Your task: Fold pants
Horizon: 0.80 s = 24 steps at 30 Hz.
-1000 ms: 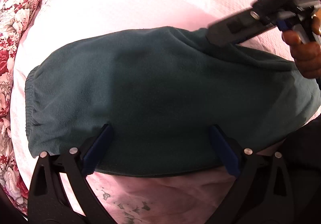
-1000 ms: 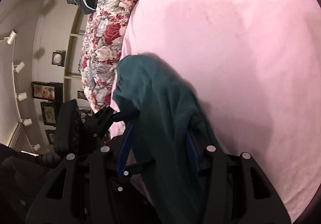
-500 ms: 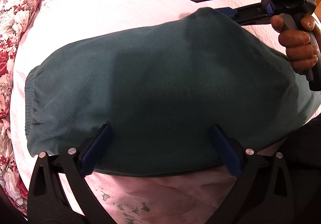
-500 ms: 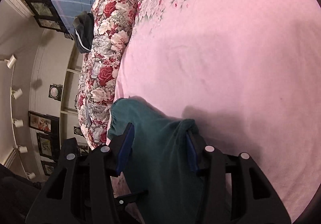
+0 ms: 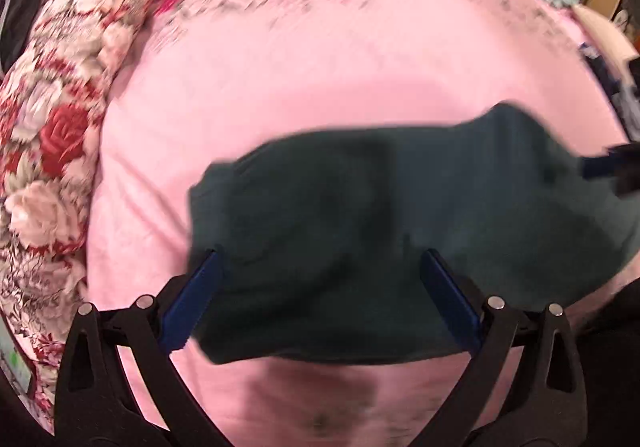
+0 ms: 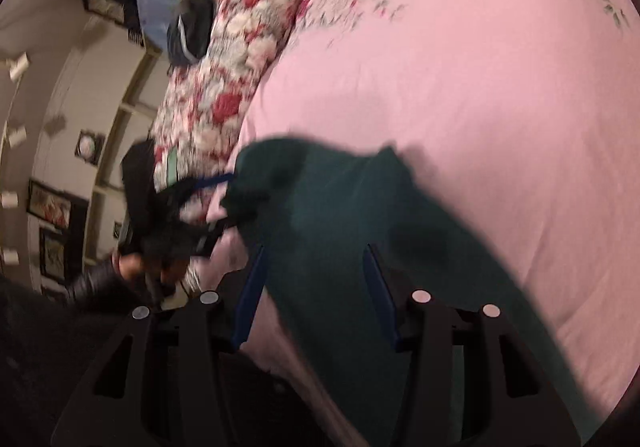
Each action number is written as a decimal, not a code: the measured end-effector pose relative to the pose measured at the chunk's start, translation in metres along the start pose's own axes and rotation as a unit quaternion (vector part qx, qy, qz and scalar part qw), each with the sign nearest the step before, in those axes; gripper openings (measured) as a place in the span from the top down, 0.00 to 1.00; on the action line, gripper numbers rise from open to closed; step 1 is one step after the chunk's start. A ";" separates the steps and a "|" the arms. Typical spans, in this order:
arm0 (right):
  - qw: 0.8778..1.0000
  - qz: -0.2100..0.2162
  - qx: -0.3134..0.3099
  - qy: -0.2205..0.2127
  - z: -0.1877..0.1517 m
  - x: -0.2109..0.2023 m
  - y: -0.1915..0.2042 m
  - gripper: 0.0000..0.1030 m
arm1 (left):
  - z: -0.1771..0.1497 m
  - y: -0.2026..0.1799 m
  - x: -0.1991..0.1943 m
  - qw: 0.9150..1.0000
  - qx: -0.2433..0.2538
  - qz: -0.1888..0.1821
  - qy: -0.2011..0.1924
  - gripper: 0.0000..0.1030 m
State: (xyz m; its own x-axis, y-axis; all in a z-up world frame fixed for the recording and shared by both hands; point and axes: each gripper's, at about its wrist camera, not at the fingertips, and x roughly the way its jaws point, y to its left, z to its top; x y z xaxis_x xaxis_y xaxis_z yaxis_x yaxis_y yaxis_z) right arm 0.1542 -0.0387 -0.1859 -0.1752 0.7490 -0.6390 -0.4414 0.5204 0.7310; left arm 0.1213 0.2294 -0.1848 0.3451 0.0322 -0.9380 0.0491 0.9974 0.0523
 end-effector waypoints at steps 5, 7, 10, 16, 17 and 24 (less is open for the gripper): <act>0.998 -0.059 0.034 0.015 -0.047 -0.001 -0.019 0.55 | -0.022 0.036 0.014 0.999 -0.032 0.019 0.025 0.02; 0.995 -0.082 0.062 -0.013 -0.060 -0.024 -0.024 0.54 | -0.018 0.043 0.007 0.998 -0.050 0.025 0.021 0.03; 0.984 -0.096 0.115 -0.101 -0.094 -0.078 -0.037 0.53 | -0.005 0.023 -0.012 0.999 -0.039 0.015 -0.009 0.03; 0.892 -0.249 0.272 -0.261 -0.203 -0.191 -0.075 0.53 | 0.014 -0.096 -0.023 0.994 0.070 -0.070 -0.035 0.03; 0.867 -0.287 0.292 -0.285 -0.225 -0.211 -0.079 0.53 | 0.014 -0.113 -0.023 0.993 0.084 -0.082 -0.035 0.03; 0.793 -0.398 0.350 -0.300 -0.285 -0.251 -0.114 0.53 | -0.012 -0.252 -0.018 0.972 0.205 -0.114 -0.012 0.03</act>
State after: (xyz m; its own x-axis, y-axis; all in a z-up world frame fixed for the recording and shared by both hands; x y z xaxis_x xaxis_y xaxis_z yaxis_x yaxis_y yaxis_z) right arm -0.0017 -0.4028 -0.1775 0.4562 0.0203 -0.8896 0.4310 0.8696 0.2409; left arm 0.0918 -0.0217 -0.1856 0.3034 -0.1922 -0.9333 0.4936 0.8695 -0.0186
